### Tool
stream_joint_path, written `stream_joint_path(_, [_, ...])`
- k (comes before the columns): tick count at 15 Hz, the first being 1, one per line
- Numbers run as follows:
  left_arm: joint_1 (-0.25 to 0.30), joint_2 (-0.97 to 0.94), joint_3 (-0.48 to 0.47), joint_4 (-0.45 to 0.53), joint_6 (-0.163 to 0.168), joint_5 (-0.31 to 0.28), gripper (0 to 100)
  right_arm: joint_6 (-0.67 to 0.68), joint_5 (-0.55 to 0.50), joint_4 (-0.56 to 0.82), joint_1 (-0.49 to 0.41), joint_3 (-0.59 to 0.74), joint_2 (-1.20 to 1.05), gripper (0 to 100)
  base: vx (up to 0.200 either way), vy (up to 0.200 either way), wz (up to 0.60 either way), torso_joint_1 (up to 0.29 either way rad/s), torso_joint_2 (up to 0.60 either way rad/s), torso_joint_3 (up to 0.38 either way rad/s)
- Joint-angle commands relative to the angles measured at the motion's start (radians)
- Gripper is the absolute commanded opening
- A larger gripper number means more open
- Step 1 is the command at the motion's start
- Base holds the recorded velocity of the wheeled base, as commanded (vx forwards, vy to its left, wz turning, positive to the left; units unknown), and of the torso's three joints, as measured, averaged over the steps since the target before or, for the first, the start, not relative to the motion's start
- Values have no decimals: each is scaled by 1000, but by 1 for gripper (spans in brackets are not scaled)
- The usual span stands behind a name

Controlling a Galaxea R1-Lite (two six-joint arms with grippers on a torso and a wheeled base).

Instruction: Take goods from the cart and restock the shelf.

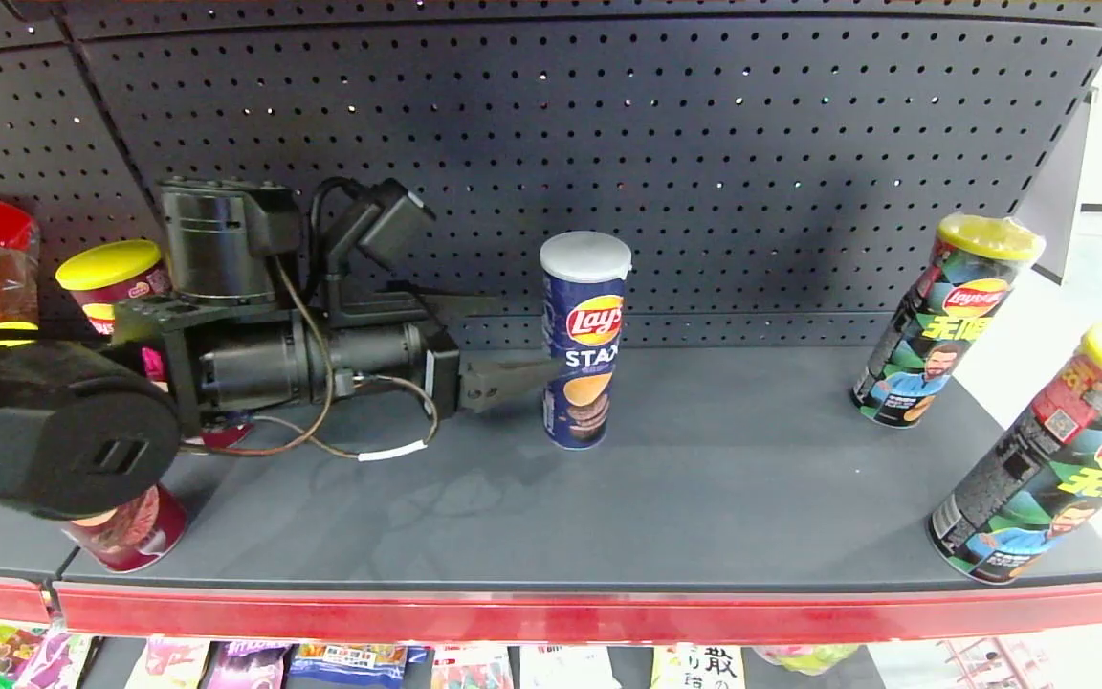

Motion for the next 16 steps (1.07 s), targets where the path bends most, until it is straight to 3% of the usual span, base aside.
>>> stream_joint_path(1, [-21, 88, -63, 0, -1, 1, 100, -1, 0, 1, 0, 2, 2, 0, 0, 0, 0, 0, 0, 0])
stream_joint_path(9, [-41, 221, -249, 0, -4, 13, 100, -1, -2, 1, 0, 2, 2, 0, 0, 0, 0, 0, 0, 0])
stream_joint_path(16, [-69, 264, -293, 1, -10, 12, 100, 1, -2, 1, 0, -3, 2, 0, 0, 0, 0, 0, 0, 0])
